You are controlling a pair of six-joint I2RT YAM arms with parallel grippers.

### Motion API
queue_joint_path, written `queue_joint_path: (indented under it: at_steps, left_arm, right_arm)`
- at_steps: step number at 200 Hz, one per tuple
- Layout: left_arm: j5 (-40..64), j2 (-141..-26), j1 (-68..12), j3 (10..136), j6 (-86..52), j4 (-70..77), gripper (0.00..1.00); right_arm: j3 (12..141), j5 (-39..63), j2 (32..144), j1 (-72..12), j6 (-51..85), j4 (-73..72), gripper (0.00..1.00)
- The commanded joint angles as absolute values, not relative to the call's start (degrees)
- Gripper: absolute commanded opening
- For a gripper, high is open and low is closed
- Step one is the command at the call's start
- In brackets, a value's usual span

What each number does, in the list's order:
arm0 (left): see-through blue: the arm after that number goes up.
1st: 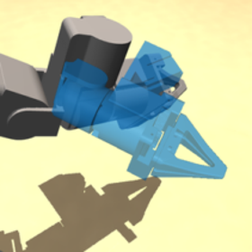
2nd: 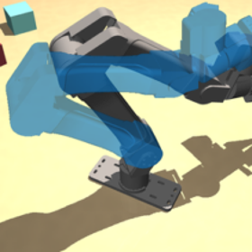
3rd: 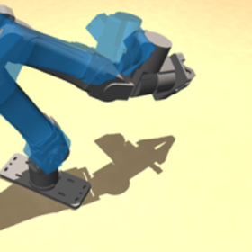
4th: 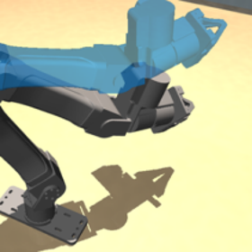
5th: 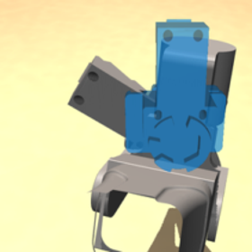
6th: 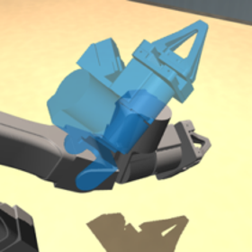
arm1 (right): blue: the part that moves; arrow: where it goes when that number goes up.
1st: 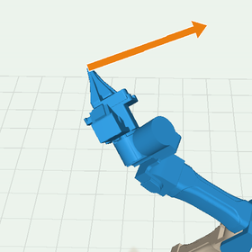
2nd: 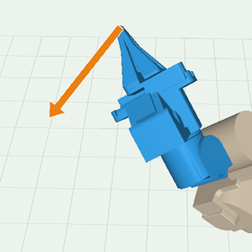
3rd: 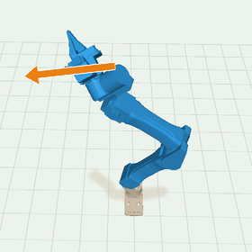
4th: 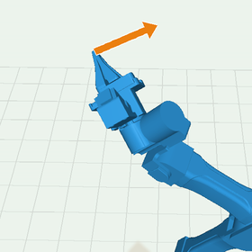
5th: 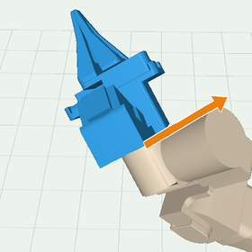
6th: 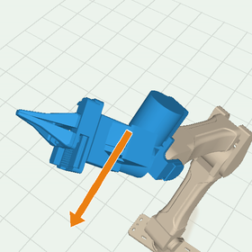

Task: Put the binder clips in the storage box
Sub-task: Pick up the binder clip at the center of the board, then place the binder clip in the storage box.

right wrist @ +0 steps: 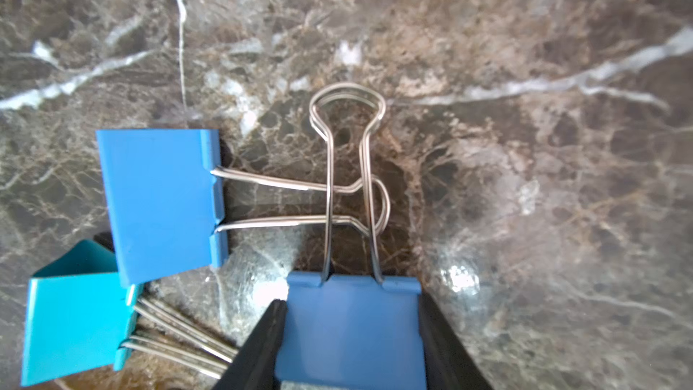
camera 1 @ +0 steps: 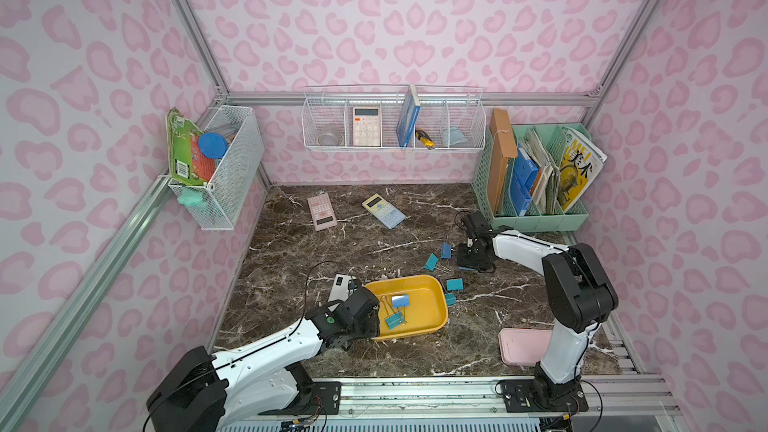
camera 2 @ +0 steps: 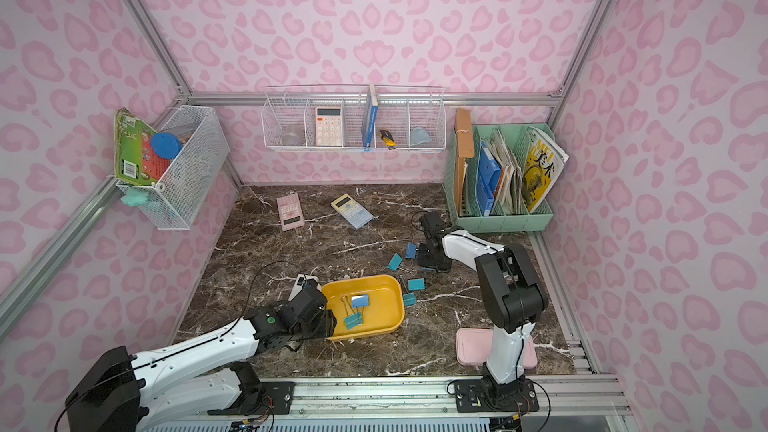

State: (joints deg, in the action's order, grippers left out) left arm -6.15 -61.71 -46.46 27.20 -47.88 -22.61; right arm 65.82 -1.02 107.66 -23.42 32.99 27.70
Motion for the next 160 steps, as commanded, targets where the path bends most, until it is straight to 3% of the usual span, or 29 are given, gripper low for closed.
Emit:
queue_joint_path:
  at_steps: [1, 73, 160]
  left_arm:
    - [-6.8, -61.4, -46.4, 27.2, -48.1, -23.8, 0.62]
    - [-6.8, -62.9, -46.4, 28.4, -47.9, -23.8, 0.62]
    - [-7.3, -63.3, -46.4, 29.4, -48.2, -24.7, 0.62]
  right_arm:
    - [64.8, -2.9, 108.5, -23.3, 32.4, 32.6, 0.44]
    - [73.2, -8.1, 99.1, -28.5, 30.3, 41.6, 0.39]
    - [78.9, -0.9, 100.4, -53.3, 39.1, 40.1, 0.39]
